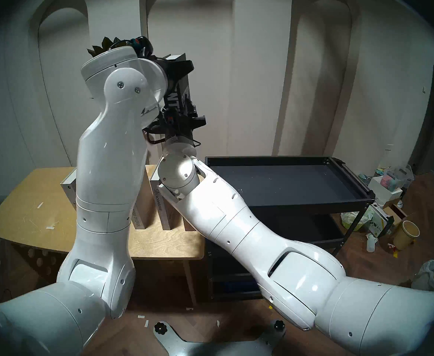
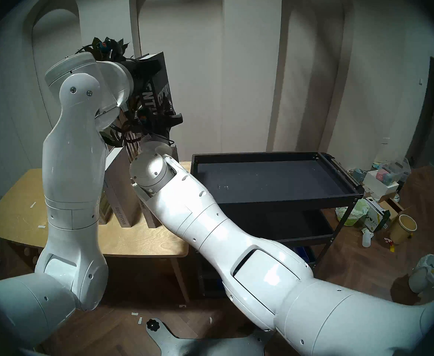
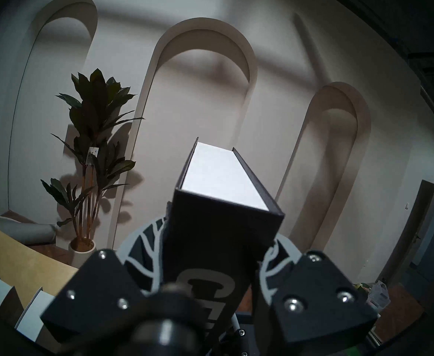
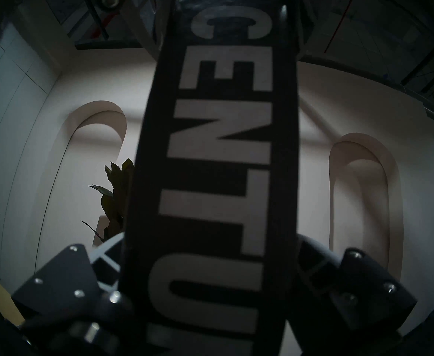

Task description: Move the books from the display table onto the shelf, standing them upright with spines facing out and tallest at one end

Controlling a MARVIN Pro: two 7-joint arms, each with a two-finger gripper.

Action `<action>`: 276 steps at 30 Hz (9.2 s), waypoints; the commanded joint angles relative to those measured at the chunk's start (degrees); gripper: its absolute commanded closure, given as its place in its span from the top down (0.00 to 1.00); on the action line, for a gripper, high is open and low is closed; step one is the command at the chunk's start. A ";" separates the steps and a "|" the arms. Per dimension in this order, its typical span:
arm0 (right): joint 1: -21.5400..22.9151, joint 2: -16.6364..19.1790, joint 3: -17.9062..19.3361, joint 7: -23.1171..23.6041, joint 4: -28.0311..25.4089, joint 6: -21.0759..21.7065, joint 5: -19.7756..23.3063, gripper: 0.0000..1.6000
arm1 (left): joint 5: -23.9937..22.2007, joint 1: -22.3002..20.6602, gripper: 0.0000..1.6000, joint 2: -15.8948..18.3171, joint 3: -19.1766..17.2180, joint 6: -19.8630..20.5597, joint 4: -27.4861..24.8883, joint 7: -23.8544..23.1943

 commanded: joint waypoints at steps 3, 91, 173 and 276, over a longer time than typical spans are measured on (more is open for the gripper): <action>1.97 -0.56 -0.61 0.39 -1.12 -2.76 -0.37 0.00 | -2.60 -3.38 0.65 -1.58 1.90 -1.06 0.03 0.16; 10.24 21.51 21.34 6.04 -2.15 16.07 8.17 0.00 | 9.91 0.96 1.00 6.93 -27.74 3.82 -16.02 -1.45; -19.96 58.01 44.61 48.96 -27.58 26.28 25.22 0.00 | 13.58 49.12 1.00 12.50 -44.70 0.22 -24.31 -20.29; 6.73 53.69 33.09 70.59 36.60 -10.32 13.22 0.00 | 30.96 70.02 1.00 10.82 -51.06 -49.13 -14.29 -59.87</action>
